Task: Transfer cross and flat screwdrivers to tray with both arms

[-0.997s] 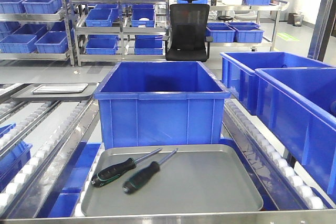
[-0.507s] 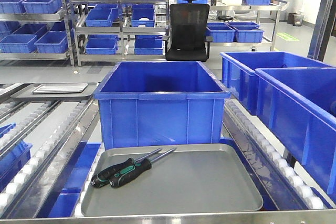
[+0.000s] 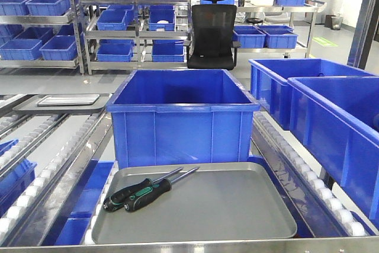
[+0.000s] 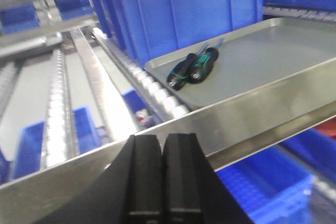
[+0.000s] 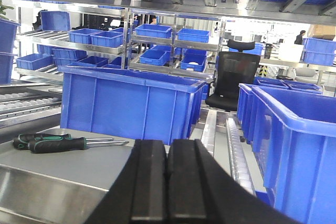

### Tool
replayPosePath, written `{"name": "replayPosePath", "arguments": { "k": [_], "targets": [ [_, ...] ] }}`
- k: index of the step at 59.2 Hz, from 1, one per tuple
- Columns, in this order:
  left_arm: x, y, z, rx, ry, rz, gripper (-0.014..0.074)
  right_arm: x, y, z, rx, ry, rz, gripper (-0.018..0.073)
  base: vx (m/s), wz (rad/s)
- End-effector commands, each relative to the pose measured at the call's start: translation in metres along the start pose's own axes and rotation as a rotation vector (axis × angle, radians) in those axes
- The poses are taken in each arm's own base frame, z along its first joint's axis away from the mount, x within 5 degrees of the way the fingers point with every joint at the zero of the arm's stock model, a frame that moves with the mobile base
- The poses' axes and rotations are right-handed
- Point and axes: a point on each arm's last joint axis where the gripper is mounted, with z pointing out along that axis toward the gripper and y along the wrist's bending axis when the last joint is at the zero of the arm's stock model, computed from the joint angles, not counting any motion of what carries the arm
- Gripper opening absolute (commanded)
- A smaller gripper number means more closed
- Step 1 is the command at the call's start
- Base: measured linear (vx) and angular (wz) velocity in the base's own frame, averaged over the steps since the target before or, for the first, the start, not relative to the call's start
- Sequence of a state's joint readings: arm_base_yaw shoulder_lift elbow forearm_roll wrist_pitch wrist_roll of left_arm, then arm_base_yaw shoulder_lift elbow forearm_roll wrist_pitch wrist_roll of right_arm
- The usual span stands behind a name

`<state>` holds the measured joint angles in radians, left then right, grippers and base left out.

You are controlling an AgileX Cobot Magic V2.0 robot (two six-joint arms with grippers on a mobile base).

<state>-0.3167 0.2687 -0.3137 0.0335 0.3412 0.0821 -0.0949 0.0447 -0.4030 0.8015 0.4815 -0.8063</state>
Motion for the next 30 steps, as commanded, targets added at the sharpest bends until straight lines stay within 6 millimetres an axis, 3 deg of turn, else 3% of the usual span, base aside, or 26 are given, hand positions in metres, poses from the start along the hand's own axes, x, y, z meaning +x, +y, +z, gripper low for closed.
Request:
{"name": "replayPosePath", "arguments": {
  "k": [1,15,30],
  "targets": [
    [0.008,0.003,-0.005,-0.073,-0.150,0.004,0.0003,-0.012,-0.004,0.000,0.043,-0.060,0.011,-0.0008,0.00,0.00],
    [0.066,0.003,-0.006,-0.219,-0.266,-0.172,0.0003,-0.012,-0.004,0.000,0.044,-0.061,0.011,-0.0008,0.00,0.00],
    [0.076,0.002,-0.004,-0.208,-0.141,-0.200,0.0003,-0.012,-0.004,0.000,0.043,-0.060,0.011,-0.0008,0.00,0.00]
  ]
}}
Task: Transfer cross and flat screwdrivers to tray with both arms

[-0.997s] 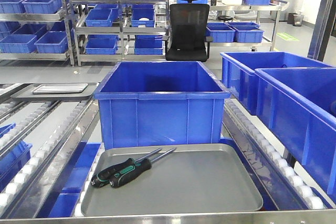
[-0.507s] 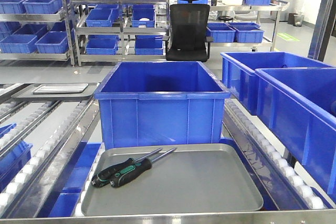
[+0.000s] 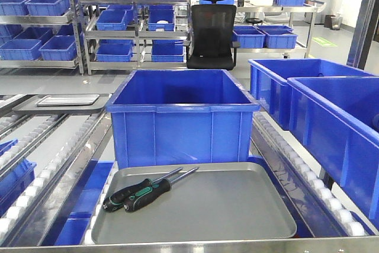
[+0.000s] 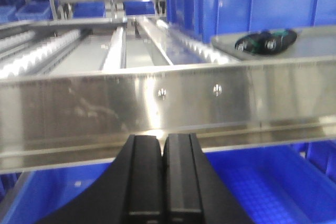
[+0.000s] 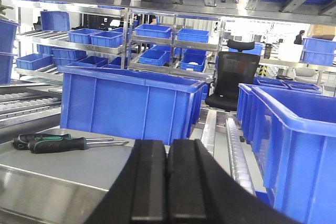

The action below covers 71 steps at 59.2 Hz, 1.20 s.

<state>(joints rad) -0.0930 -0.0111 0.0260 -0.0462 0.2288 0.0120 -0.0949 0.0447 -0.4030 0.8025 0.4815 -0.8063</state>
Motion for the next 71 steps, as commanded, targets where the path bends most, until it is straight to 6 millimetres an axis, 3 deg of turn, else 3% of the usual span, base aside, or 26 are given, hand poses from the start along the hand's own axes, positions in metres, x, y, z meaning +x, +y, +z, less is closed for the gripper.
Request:
{"name": "replayPosePath", "arguments": {
  "k": [1,46,58,71],
  "targets": [
    [-0.013,0.000,-0.003,0.001,-0.092,-0.023,0.0003,-0.012,-0.004,0.000,0.044,-0.060,0.010,-0.0008,0.00,0.00],
    [-0.013,0.000,-0.003,0.001,-0.089,-0.023,0.0003,-0.006,-0.008,-0.001,0.091,-0.002,-0.027,-0.0008,0.00,0.00],
    [-0.013,0.000,-0.003,0.001,-0.089,-0.023,0.0003,0.015,-0.030,-0.002,0.330,0.123,0.055,-0.0008,0.00,0.00],
    [-0.013,0.000,-0.003,0.001,-0.089,-0.023,0.0003,0.079,-0.029,0.016,0.277,0.082,0.172,-0.0008,0.00,0.00]
  ]
}}
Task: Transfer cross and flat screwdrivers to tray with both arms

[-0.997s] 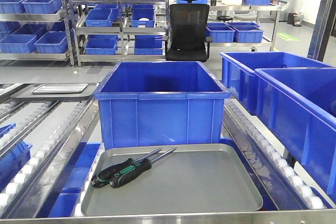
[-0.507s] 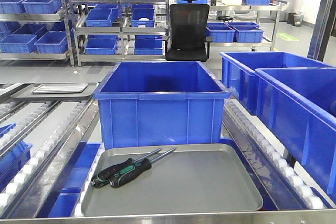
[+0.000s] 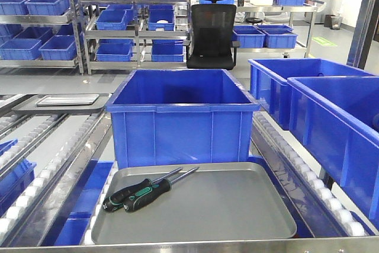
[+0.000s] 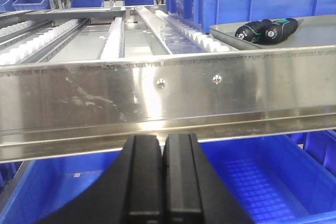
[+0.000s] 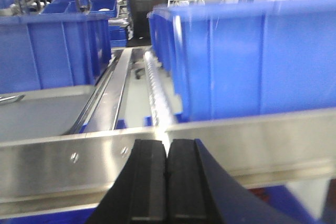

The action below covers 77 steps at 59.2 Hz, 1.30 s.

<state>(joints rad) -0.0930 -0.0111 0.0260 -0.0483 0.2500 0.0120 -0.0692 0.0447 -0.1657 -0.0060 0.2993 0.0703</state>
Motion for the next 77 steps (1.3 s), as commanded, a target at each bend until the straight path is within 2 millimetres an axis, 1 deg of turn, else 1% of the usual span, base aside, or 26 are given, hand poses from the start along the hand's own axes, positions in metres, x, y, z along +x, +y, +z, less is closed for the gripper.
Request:
{"name": "replayPosePath", "arguments": {
  "k": [1,3,7,11,17,23,28,32,77],
  "targets": [
    [-0.015,0.000,-0.004,0.000,-0.110,-0.021,0.0003,0.006,0.003,0.006,-0.059,-0.092,0.023,-0.0008,0.00,0.00],
    [-0.015,0.000,-0.004,0.000,-0.110,-0.021,0.0003,0.016,0.004,0.009,-0.095,-0.065,0.018,-0.0008,0.00,0.00],
    [-0.015,0.000,-0.004,0.000,-0.110,-0.021,0.0003,0.029,0.007,0.011,-0.153,-0.024,-0.009,-0.0008,0.00,0.00],
    [-0.015,0.000,-0.004,0.000,-0.110,-0.021,0.0003,0.038,0.009,0.012,-0.187,0.001,-0.027,-0.0008,0.00,0.00],
    [-0.015,0.000,-0.004,0.000,-0.110,-0.021,0.0003,0.047,0.008,0.014,-0.179,-0.001,-0.001,-0.0008,0.00,0.00],
    [-0.015,0.000,-0.004,0.000,-0.110,-0.021,0.0003,0.043,0.005,0.009,-0.142,-0.083,0.007,-0.0008,0.00,0.00],
    [-0.015,0.000,-0.004,0.000,-0.109,-0.021,0.0003,0.040,0.003,0.009,-0.107,-0.118,0.008,-0.0008,0.00,0.00],
    [-0.015,0.000,-0.004,0.000,-0.109,-0.021,0.0003,0.040,0.002,0.009,-0.087,-0.120,0.023,-0.0008,0.00,0.00],
    [-0.015,0.000,-0.004,0.000,-0.109,-0.021,0.0003,0.041,0.002,0.009,-0.088,-0.110,0.024,-0.0008,0.00,0.00]
  ]
}}
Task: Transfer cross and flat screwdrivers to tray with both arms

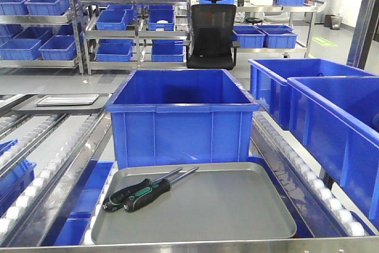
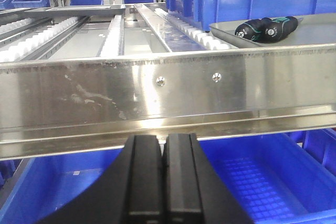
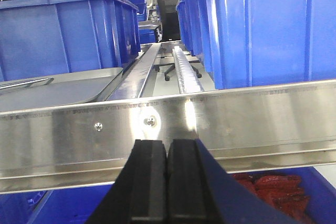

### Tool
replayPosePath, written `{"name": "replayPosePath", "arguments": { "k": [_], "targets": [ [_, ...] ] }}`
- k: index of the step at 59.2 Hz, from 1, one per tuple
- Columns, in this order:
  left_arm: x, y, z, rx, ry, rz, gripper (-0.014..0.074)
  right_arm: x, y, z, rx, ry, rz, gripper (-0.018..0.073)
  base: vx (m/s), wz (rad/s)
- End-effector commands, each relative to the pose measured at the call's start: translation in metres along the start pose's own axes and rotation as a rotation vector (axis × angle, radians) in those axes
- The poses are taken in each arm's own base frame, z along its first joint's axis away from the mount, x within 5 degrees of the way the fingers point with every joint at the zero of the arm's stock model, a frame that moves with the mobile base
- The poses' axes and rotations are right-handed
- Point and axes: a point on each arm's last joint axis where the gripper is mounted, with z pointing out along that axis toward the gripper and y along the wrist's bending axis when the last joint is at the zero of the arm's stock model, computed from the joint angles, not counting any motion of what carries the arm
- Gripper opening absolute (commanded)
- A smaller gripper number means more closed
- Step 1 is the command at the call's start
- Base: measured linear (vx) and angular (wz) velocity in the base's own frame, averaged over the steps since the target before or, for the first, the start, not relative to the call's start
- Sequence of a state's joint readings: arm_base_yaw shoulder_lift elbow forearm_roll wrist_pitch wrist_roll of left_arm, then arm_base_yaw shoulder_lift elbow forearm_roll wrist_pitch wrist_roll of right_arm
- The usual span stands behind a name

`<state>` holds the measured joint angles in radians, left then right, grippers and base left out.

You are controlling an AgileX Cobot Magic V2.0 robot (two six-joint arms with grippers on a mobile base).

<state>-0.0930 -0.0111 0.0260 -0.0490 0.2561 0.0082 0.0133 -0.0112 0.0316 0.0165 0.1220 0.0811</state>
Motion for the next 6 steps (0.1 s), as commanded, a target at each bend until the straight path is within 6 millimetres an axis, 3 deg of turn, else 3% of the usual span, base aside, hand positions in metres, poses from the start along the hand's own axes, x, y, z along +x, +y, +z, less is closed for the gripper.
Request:
{"name": "replayPosePath", "arguments": {
  "k": [1,6],
  "targets": [
    [-0.0154,-0.0003,-0.0036,0.000,-0.115,-0.016,0.0003,-0.0056,0.0001,-0.0004,0.000,-0.081,-0.006,-0.0008,0.00,0.00],
    [-0.0154,-0.0003,-0.0036,0.000,-0.115,-0.016,0.0003,-0.0056,0.0001,-0.0004,0.000,-0.081,-0.006,-0.0008,0.00,0.00]
  ]
}}
